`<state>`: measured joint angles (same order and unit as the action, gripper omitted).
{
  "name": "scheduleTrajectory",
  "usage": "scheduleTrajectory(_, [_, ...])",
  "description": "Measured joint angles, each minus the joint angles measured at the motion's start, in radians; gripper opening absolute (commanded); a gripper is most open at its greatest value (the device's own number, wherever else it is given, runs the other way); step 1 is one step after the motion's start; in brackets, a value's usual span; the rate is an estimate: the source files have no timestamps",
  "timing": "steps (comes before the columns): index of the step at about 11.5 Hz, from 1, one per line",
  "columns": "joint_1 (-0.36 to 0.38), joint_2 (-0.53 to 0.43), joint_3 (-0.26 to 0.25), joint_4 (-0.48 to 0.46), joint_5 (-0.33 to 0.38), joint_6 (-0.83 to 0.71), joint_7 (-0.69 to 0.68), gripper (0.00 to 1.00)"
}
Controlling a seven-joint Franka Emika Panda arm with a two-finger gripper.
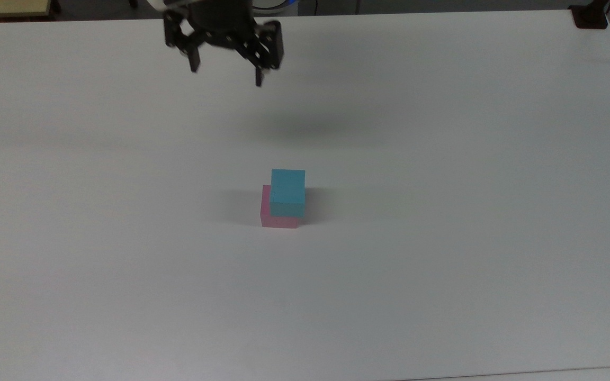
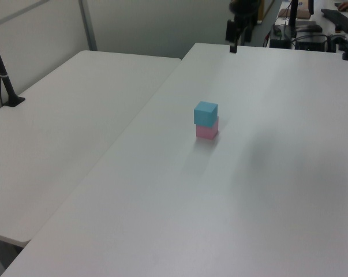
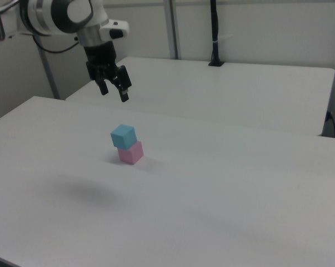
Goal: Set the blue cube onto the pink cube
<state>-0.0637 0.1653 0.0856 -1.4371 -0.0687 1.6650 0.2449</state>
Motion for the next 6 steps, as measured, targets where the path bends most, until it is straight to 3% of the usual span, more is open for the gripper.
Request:
scheduleTrajectory(2, [-0.074, -0.081, -0.013, -0.002, 0.019, -0.094, -0.045, 1.0])
scheduleTrajectory(3, [-0.095, -0.137, -0.042, -0.016, 0.024, -0.143, -0.142, 1.0])
scheduleTrajectory(6, [-0.096, -0.215, -0.106, -0.075, 0.026, -0.151, -0.325, 1.0])
